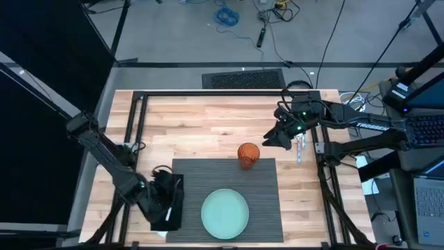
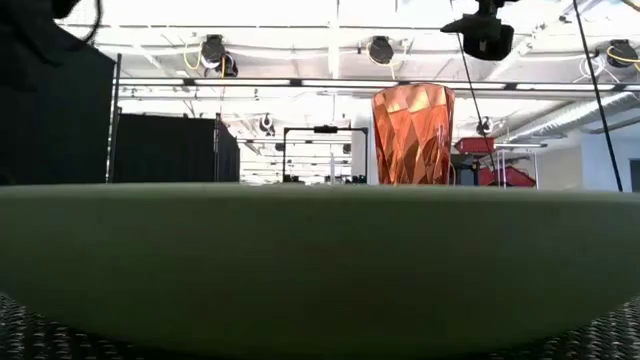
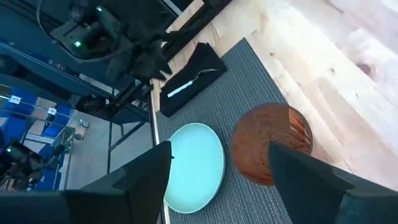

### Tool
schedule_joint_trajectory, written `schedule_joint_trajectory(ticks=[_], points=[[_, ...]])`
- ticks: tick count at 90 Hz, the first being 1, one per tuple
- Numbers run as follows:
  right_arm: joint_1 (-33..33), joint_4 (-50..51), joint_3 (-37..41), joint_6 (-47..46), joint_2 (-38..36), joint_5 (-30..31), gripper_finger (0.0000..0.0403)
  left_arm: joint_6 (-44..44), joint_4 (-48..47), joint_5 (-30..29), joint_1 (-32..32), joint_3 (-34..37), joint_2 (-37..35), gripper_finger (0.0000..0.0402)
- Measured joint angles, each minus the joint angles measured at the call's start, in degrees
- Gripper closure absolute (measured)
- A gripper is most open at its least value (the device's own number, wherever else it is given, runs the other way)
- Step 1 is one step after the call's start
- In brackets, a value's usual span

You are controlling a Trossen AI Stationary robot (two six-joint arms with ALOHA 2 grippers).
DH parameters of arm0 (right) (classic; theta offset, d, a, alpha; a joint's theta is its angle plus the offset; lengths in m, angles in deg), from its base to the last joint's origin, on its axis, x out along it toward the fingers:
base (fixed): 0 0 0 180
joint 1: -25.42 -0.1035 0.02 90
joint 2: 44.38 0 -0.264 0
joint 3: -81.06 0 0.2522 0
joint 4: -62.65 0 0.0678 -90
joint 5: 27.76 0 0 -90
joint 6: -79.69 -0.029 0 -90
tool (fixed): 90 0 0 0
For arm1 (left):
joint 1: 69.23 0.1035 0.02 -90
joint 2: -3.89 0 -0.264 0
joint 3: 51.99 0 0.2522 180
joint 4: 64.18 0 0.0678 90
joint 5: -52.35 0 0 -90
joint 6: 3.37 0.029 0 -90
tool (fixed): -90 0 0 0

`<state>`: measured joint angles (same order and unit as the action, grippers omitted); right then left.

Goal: Set table place
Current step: Put the blue fork on top of the black napkin

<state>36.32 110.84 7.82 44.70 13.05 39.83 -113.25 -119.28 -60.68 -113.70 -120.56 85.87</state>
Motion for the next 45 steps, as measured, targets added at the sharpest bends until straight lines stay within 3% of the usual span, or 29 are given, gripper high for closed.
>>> schedule_joint_trajectory(ticks=[16,45], points=[[0.0,0.1,0.0,1.2,0.0,0.0,0.0149,1.0,-3.9,5.8,3.0,0.1,4.6,0.0288],[0.0,0.4,0.0,2.9,0.0,0.1,0.0149,4.2,-4.9,6.3,5.9,0.2,5.6,0.0288]])
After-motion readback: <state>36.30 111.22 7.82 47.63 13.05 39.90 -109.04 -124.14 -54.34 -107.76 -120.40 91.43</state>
